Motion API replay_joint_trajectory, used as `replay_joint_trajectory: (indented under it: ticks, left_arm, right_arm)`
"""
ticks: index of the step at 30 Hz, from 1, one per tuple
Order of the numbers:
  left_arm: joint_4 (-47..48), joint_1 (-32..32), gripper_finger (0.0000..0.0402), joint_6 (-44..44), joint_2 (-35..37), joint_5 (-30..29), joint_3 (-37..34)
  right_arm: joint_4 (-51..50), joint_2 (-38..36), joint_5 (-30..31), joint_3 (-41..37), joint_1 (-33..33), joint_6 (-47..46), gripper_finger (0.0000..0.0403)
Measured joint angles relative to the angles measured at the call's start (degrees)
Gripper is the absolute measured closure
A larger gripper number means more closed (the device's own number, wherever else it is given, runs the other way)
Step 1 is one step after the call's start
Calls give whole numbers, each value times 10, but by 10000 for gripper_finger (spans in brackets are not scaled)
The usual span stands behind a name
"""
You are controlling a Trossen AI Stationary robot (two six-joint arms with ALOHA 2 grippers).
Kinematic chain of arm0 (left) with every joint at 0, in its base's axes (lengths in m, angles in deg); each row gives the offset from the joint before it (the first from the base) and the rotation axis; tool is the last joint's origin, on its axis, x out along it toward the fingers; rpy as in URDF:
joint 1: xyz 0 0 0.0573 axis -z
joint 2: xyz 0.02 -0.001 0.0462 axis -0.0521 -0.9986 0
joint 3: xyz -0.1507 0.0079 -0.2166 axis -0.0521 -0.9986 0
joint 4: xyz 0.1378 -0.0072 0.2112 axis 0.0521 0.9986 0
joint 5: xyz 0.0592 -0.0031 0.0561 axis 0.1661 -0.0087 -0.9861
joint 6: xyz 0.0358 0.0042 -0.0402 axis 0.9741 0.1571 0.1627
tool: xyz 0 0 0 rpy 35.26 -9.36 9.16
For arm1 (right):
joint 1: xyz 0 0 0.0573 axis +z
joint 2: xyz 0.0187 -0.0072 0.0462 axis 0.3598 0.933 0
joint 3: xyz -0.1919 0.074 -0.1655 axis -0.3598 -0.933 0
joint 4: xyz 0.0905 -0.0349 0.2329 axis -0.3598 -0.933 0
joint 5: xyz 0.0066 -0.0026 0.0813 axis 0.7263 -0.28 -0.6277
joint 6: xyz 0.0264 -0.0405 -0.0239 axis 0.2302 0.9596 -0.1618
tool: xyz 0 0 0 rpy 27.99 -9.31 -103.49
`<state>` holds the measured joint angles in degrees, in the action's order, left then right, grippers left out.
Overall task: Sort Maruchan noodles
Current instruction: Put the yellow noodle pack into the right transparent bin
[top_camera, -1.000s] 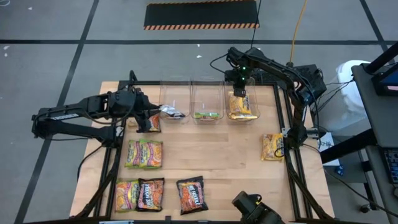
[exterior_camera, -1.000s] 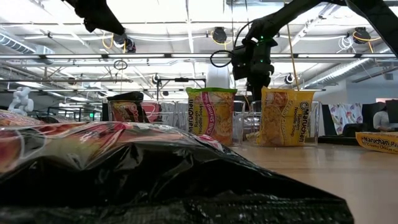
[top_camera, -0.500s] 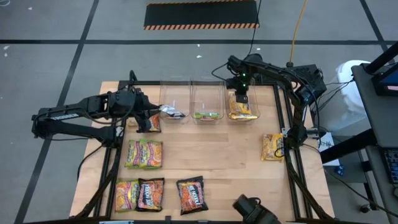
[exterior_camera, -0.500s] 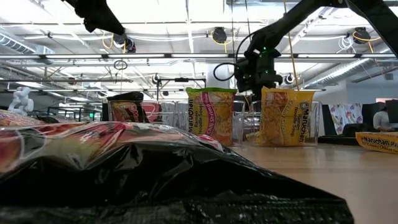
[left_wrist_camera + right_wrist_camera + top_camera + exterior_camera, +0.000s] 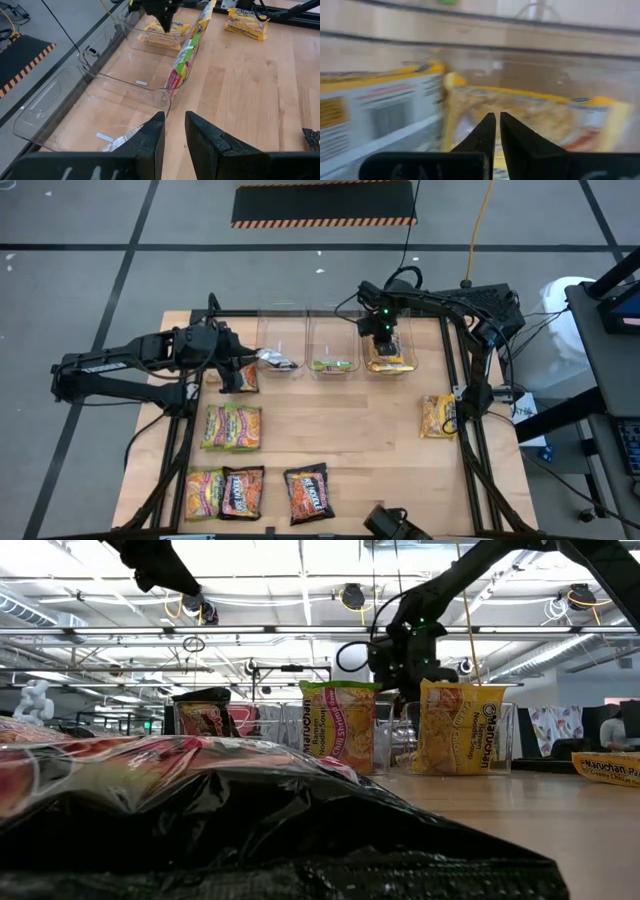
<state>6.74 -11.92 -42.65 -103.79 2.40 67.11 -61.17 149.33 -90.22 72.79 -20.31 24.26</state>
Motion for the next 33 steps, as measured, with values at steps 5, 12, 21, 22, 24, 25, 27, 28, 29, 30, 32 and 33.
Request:
replay_joint_trajectory:
  ticks: [5,12,21,22,24,25,27,28,29,30,32,33]
  left_arm:
    - [0,0,319,-8,0,0,0]
    - [0,0,319,-9,0,0,0]
    - [2,0,319,-9,0,0,0]
    - [2,0,319,-9,0,0,0]
    - [2,0,319,-9,0,0,0]
    - [2,0,319,-9,0,0,0]
    - [2,0,319,-9,0,0,0]
    - [2,0,319,-9,0,0,0]
    - [2,0,319,-9,0,0,0]
    - [2,0,319,-9,0,0,0]
    - [2,0,319,-9,0,0,0]
    - [2,0,319,-9,0,0,0]
  right_arm:
    - [37,0,19,0,0,-14,383]
    - [65,0,19,0,0,-75,383]
    - [89,0,35,0,6,-126,338]
    - [89,0,48,0,7,-131,329]
    - [87,0,76,0,10,-131,311]
    - [85,0,85,0,10,-131,302]
    - [80,0,95,0,10,-127,287]
    - [78,0,95,0,10,-124,282]
    - [74,0,94,0,10,-119,278]
    - [70,0,94,0,10,-116,275]
    - [61,0,95,0,9,-112,274]
    - [59,0,95,0,8,-112,274]
